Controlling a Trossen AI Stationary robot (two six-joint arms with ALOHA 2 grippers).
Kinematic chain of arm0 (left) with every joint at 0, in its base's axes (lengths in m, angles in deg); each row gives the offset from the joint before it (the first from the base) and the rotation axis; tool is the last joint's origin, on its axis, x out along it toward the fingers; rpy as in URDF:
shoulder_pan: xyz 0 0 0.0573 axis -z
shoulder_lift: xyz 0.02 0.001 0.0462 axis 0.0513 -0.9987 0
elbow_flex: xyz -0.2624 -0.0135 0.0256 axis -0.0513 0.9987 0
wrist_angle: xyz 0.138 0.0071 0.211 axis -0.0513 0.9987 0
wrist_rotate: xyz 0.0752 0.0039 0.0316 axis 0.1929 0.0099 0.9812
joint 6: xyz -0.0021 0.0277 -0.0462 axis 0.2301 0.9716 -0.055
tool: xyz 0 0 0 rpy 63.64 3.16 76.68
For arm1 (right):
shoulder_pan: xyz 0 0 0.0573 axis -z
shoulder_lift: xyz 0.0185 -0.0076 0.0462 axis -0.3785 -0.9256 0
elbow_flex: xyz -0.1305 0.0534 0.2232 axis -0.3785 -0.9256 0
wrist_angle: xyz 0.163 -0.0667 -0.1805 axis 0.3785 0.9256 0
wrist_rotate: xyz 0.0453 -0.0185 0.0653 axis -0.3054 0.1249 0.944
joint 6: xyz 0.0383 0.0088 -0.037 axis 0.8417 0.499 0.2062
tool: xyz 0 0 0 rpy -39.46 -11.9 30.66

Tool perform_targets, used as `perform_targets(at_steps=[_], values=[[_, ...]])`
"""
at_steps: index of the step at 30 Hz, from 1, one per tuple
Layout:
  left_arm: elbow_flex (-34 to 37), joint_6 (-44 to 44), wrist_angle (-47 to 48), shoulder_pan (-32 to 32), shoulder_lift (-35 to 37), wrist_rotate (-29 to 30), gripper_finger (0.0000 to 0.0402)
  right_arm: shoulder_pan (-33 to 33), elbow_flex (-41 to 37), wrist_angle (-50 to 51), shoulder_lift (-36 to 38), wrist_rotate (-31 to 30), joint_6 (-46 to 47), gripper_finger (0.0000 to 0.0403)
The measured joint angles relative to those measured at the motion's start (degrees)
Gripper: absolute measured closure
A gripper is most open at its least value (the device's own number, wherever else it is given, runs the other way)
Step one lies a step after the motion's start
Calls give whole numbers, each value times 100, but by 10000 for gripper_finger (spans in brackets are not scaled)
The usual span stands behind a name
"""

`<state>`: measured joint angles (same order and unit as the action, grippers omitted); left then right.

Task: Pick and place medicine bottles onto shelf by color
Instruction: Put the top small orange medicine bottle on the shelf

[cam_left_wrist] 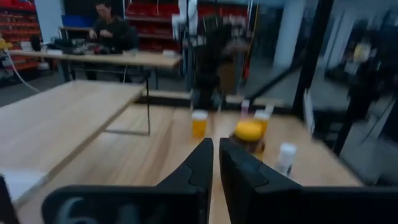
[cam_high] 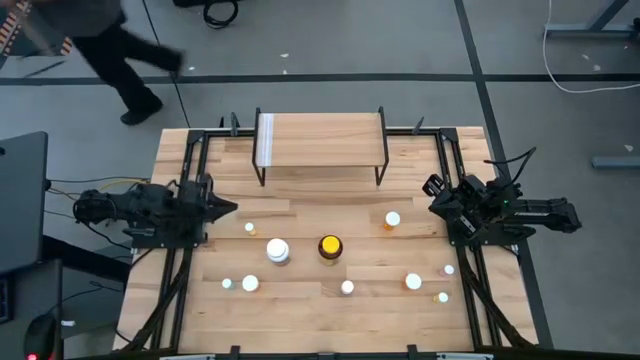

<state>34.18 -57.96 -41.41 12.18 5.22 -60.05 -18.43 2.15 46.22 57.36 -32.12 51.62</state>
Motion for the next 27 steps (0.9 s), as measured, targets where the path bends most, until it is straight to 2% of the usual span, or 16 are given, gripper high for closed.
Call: perform_targets(at_steps=[3,8,15,22,27], values=[[-2,-499,-295,0,0,-1,368,0,0,0,0,0,0,387],[5,-1224,-84,0,-32,-5,375,0,-2,0,0,0,0,387],[36,-907,-153,0,-52,2,371,0,-2,1,0,0,0,387],[34,-802,-666,-3,-52,37,366,0,0,2,0,-127,-152,387],[27,-374,-1517,-8,-55,933,361,0,1,22,0,-253,-53,387]])
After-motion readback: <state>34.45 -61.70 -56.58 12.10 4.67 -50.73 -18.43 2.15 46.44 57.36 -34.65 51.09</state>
